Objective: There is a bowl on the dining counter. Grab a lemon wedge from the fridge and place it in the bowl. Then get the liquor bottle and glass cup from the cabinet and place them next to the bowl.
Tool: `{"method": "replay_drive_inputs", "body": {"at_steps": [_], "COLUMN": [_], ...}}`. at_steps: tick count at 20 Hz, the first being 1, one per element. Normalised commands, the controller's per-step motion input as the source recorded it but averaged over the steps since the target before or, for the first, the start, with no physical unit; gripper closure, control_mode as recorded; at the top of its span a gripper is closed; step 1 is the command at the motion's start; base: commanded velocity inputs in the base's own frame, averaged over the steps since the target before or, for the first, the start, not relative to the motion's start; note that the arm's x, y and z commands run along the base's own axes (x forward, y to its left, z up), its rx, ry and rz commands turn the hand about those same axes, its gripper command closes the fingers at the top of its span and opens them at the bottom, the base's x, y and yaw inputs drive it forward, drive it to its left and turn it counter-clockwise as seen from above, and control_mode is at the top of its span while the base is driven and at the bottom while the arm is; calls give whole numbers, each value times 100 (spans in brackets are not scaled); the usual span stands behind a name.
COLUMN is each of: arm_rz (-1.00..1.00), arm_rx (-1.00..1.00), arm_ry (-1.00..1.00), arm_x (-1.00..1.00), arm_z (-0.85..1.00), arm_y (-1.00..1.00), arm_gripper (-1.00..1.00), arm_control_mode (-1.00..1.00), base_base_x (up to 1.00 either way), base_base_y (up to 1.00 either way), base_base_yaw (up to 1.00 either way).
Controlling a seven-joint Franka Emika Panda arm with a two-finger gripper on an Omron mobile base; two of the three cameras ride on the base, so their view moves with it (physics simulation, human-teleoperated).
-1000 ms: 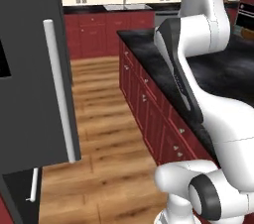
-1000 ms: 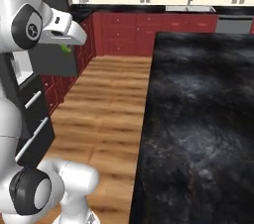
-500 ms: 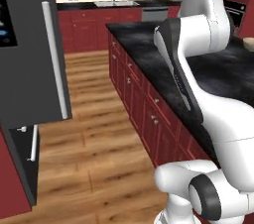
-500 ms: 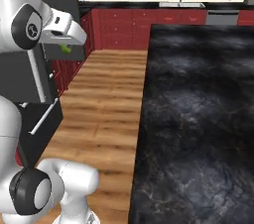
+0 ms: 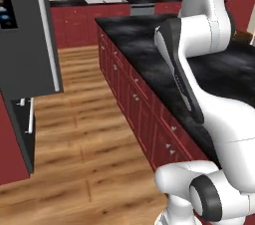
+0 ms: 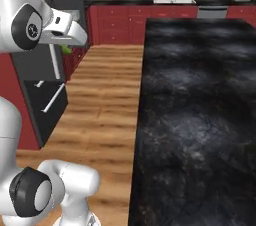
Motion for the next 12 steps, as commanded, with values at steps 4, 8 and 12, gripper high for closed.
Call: {"method": "replay_drive_inputs", "body": {"at_steps": [4,8,12], "arm_rz": [0,0,0], "arm_rx": [0,0,0], "arm_ry": [0,0,0], "arm_x": [0,0,0], "arm_z": [0,0,0], "arm_y": [0,0,0], "arm_gripper": [100,100,100], "arm_control_mode": [100,100,100], "base_base_x": [-100,-100,-100], "base_base_y": [-13,-16,-22], "base_base_yaw": [-9,-9,-9]}}
